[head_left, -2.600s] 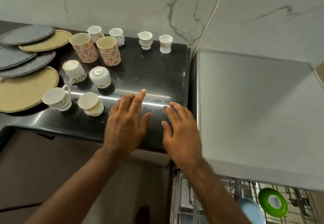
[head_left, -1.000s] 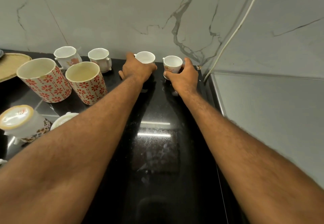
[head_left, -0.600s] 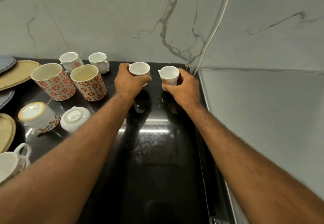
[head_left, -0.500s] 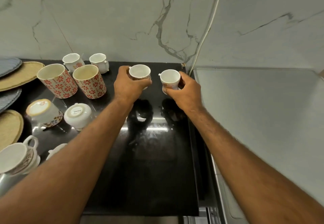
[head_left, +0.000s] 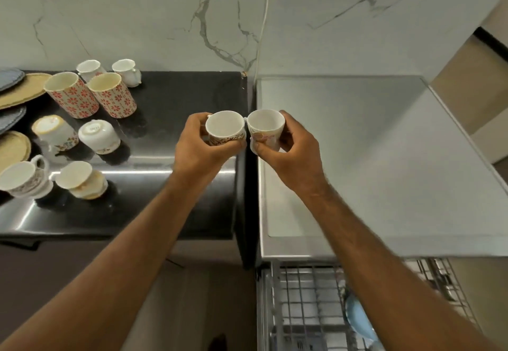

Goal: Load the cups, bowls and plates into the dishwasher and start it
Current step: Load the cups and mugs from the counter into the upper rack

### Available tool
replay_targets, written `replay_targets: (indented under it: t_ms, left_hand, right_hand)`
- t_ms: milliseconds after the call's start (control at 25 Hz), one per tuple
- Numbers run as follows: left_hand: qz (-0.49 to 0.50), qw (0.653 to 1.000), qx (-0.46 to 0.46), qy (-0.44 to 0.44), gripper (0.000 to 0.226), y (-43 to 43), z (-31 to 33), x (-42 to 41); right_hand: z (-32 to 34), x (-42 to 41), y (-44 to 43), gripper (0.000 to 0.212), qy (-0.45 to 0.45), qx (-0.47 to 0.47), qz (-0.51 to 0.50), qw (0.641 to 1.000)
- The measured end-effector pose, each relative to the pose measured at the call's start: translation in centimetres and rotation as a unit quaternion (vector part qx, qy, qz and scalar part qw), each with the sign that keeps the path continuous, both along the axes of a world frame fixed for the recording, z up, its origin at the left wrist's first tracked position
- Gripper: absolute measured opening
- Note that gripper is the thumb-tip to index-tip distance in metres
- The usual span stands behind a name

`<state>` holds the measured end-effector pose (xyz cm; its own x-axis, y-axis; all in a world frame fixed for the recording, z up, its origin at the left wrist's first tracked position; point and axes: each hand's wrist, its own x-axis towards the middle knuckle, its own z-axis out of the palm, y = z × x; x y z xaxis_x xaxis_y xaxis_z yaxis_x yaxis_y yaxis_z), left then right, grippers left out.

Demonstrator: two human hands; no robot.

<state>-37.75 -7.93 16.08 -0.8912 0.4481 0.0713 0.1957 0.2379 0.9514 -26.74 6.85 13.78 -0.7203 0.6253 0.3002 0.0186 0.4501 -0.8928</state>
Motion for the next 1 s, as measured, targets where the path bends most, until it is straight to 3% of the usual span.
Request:
replay_targets:
  t_ms: [280, 520, 760, 1000]
  left_hand:
    - [-0.071, 0.997, -0.005, -0.011, 0.075, 0.2, 0.1, 13.1]
    - [-0.187, 0.980, 0.004, -0.065, 0.079, -0.5, -4.4, 22.6]
    - [-0.289, 0.952, -0.024, -0.100, 0.080, -0.2, -11.6, 27.4]
    - [-0.287, 0.948, -0.051, -0.132, 0.083, 0.8, -19.2, 28.2]
  right_hand:
    - [0.4, 15.9, 2.4, 0.068, -0.026, -0.049, 0.002, 0.998]
    - [-1.5, 28.7, 2.6, 0.064, -0.054, -0.102, 0.005, 0.993]
    - [-7.9, 36.0, 1.3, 0.065, -0.089, -0.133, 0.017, 0.987]
    - [-17.3, 38.4, 1.7, 0.071, -0.176, -0.169, -0.019, 0.970]
